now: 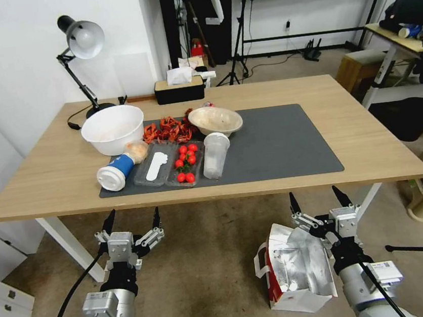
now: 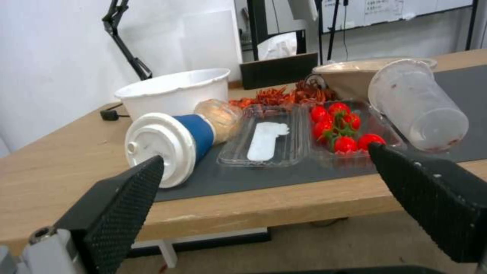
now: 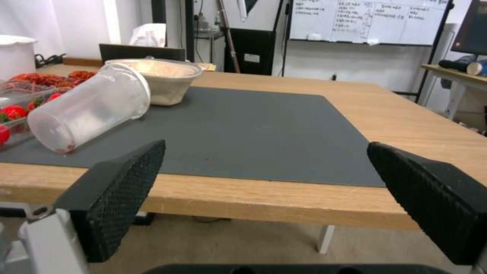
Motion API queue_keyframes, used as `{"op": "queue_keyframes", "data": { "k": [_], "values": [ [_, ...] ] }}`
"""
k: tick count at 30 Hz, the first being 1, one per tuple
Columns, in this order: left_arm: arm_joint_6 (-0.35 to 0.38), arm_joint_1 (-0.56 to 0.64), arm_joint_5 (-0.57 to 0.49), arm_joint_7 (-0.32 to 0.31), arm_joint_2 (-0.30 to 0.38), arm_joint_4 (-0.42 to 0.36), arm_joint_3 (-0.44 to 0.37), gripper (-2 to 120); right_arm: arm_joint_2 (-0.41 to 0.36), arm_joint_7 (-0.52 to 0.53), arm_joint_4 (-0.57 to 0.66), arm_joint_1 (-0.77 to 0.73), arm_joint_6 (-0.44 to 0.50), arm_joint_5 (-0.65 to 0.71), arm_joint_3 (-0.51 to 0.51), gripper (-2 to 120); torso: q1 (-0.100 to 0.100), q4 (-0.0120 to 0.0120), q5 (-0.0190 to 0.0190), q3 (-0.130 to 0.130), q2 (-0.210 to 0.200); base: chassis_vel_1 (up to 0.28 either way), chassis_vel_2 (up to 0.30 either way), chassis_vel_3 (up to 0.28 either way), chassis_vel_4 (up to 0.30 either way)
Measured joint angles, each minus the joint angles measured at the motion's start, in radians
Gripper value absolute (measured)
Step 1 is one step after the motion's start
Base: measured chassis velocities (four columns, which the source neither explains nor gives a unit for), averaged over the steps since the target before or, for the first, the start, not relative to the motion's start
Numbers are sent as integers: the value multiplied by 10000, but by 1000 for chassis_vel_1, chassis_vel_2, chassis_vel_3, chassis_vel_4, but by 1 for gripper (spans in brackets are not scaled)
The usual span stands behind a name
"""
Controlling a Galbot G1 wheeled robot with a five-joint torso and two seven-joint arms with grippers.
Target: Pick up the food delivery bag from the floor and place it on the table.
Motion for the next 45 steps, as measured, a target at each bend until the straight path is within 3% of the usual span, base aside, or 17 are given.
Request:
{"op": "queue_keyframes", "data": {
  "k": [23, 25, 28, 30, 31, 32, 34, 35, 45],
  "values": [
    [5, 0, -21, -32, 0, 12, 23, 100, 9, -16, -1, -2, -43, -1, -13, 100, 0, 0, 1, 0, 0, 0, 0, 0, 0],
    [47, -4, -128, -138, 1, 46, 107, 100, 66, -107, -9, -12, -203, -31, -58, 100, 0, 1, 0, 0, 0, 0, 0, 0, 0],
    [732, -58, -1448, -1263, 2, 508, 1157, 100, 512, -805, -85, -100, -1398, -314, -492, 100, 0, 1, -1, 0, 0, 0, 0, 0, 0],
    [939, -69, -1837, -1580, 1, 643, 1478, 100, 574, -886, -105, -108, -1508, -334, -540, 100, 0, -3, 5, 0, 0, 0, 0, 0, 0],
    [1080, -68, -2135, -1847, 12, 750, 1656, 100, 669, -1060, -132, -88, -1683, -387, -579, 100, 0, 2, -18, 0, 0, 0, 0, 0, 0],
    [1114, -68, -2291, -1978, 37, 800, 1720, 100, 897, -1433, -211, -77, -2080, -451, -785, 100, 0, -1, 11, 0, 0, 0, 0, 0, 0],
    [1129, -66, -2396, -2063, 50, 807, 1745, 100, 1006, -1639, -214, -83, -2260, -455, -895, 100, 1, 1, 12, 1, 0, 0, 0, 0, 0],
    [1141, -70, -2491, -2122, 57, 807, 1765, 100, 1066, -1766, -205, -83, -2360, -463, -928, 100, 0, 2, -6, 0, 0, 0, 0, 0, 0],
    [735, -58, -2680, -2235, 61, 833, 1834, 100, 1078, -2033, -298, -96, -2151, -508, -899, 100, 0, 0, 1, 0, 0, 0, 0, 0, 0]
  ]
}}
